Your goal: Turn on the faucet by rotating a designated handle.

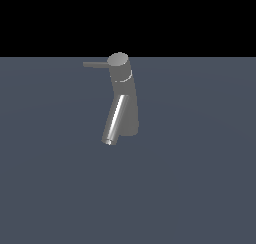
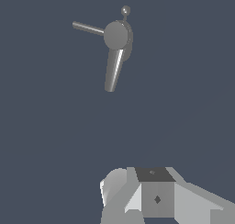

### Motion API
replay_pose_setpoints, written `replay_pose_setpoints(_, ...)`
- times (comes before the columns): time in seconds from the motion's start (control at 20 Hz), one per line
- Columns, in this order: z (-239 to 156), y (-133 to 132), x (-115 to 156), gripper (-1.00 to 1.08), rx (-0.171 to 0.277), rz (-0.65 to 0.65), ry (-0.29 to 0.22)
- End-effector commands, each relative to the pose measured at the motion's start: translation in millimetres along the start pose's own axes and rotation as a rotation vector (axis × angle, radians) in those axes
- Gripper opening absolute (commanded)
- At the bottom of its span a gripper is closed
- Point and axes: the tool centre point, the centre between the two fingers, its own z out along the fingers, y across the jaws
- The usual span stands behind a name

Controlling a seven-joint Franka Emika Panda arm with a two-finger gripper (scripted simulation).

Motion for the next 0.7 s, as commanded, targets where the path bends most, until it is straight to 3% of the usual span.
replay_pose_setpoints(0.0, 0.0, 0.0, 0.0, -1.00, 0.000, 0.000, 0.000)
replay_pose_setpoints(0.45, 6.3, -9.4, -2.0, -1.00, -0.048, -0.026, -0.029)
replay_pose_setpoints(0.65, 6.4, -9.4, -2.1, -1.00, -0.049, -0.027, -0.030)
